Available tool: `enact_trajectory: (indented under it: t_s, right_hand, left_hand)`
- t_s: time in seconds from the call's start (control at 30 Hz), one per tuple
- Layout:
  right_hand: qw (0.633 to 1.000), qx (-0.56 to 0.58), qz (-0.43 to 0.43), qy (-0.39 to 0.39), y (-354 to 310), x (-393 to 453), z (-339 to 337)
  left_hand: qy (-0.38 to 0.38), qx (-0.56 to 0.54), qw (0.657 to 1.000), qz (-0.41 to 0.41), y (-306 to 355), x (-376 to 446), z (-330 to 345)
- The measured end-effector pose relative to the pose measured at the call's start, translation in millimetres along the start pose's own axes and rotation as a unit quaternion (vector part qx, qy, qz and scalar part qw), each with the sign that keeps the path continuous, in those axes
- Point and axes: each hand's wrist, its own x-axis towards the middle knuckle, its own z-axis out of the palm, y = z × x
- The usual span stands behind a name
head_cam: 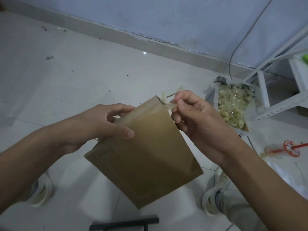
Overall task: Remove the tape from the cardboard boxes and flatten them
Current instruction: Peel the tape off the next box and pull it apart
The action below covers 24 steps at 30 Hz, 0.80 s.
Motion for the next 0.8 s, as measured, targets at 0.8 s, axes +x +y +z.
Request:
enact_trajectory:
  t_s: [0.8]
  right_hand:
    - [0.998,0.005,0.033,0.056,-0.6,1.9,-6.9]
  left_hand:
    - [0.074,0.153,0.976,0.134,-8.7,4.5,13.0]
